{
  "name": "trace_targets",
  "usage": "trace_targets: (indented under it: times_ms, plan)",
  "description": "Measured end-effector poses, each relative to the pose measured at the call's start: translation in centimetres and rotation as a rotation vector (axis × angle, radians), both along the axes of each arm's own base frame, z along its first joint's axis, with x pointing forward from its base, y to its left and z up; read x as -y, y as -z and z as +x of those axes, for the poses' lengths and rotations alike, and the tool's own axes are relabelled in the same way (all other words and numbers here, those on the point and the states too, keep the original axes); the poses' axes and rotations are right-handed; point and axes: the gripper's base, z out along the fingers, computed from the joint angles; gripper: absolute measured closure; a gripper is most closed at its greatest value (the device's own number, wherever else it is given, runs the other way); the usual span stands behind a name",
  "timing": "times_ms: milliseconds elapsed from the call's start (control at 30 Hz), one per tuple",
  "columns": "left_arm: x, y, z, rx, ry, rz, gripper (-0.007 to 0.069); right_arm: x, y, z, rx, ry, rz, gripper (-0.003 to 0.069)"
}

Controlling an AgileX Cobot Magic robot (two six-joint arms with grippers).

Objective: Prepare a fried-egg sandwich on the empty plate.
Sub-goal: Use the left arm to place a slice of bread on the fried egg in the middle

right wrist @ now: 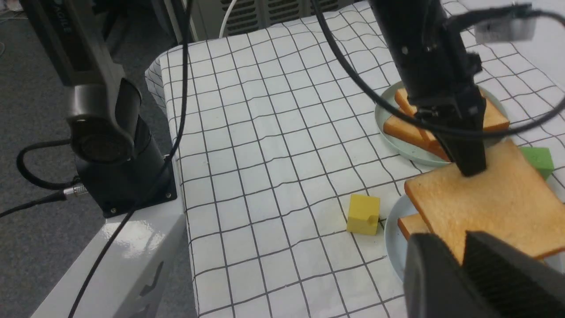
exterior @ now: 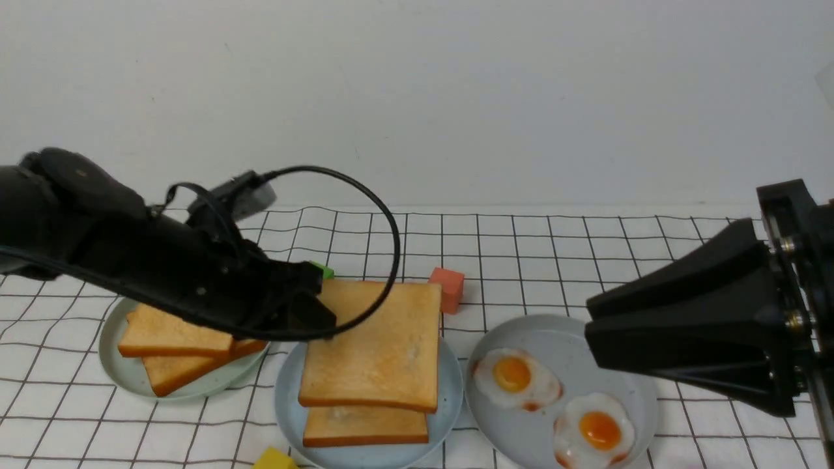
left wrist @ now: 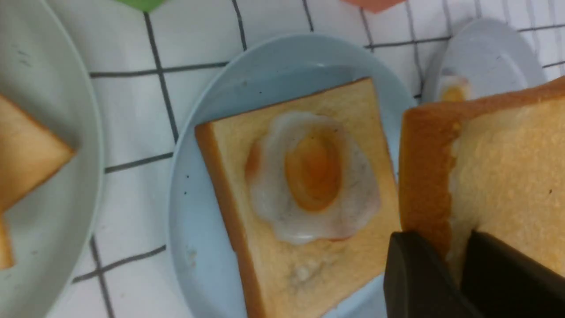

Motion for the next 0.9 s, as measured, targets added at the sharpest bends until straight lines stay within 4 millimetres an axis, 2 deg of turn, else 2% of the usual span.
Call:
trace_targets:
  times_ms: [33,100,200,500,833,900]
  plan:
    - [0.3,1.1,0.4,-0.014,-0.001,0.016,0.0490,0.0,0.0,0.0,-0.008,0.002,0.000,0.0515]
    - [0.3,2.2,0.7,-0.028,-0.009,0.033,0.0491,0.0,0.0,0.0,-0.023,0.005,0.003,0.0512]
    - [0.1,3.1,1.2,-0.022,-0.027,0.062,0.0491,0.0,0.0,-0.1,-0.031,0.005,0.004,0.0507]
    - [-0.2,3.7,1.7,-0.005,-0.058,0.085,0.0491,0.0,0.1,-0.1,-0.035,-0.003,0.001,0.0494]
    - [0.1,5.0,1.5,-0.071,-0.034,0.074,0.0493,0.0,0.1,-0.2,-0.035,-0.004,0.001,0.0479]
    - [0.0,5.0,1.5,-0.077,-0.042,0.073,0.0462,0.0,0.1,-0.2,-0.035,-0.004,0.001,0.0472]
